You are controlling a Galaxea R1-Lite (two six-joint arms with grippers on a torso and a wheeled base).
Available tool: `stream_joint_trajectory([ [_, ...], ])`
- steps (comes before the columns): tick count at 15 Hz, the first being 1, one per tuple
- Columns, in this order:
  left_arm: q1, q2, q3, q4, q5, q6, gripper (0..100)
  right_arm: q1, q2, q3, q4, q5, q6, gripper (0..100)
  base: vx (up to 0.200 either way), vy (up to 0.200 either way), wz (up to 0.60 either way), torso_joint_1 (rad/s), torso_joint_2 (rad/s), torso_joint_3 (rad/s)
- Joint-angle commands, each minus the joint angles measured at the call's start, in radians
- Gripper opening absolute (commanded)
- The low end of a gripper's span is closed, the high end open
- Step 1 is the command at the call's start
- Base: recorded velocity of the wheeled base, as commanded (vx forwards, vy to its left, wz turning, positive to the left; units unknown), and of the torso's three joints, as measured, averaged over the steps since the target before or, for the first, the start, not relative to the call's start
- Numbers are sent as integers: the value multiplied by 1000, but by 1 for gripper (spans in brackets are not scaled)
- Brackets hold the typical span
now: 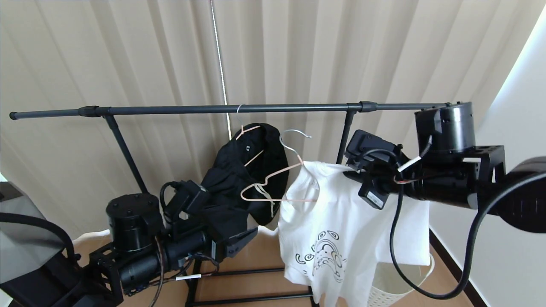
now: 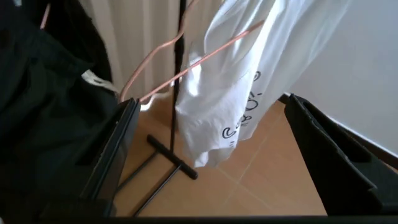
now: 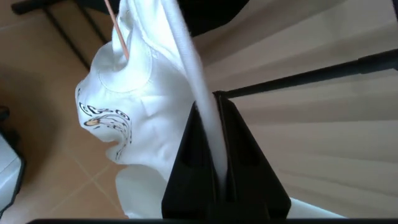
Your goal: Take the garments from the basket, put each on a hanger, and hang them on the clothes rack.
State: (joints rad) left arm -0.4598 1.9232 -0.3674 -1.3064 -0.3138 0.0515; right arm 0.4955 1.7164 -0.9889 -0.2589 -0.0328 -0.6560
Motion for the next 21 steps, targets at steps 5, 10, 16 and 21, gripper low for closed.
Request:
stream_joint_trajectory([
  [5, -149, 92, -85, 56, 260, 2, 100, 26, 35, 349, -635, -81, 113, 0, 0, 0, 0, 0, 0, 0],
  [10, -238, 166, -165, 58, 420, -59, 100, 92, 49, 352, -718, -145, 130, 0, 0, 0, 0, 0, 0, 0],
  [16, -280, 195, -240, 98, 630, -64, 100, 172, 35, 352, -778, -231, 205, 0, 0, 0, 0, 0, 0, 0],
  [21, -289, 212, -297, 96, 745, -82, 100, 204, 12, 354, -778, -263, 210, 0, 0, 0, 0, 0, 0, 0],
])
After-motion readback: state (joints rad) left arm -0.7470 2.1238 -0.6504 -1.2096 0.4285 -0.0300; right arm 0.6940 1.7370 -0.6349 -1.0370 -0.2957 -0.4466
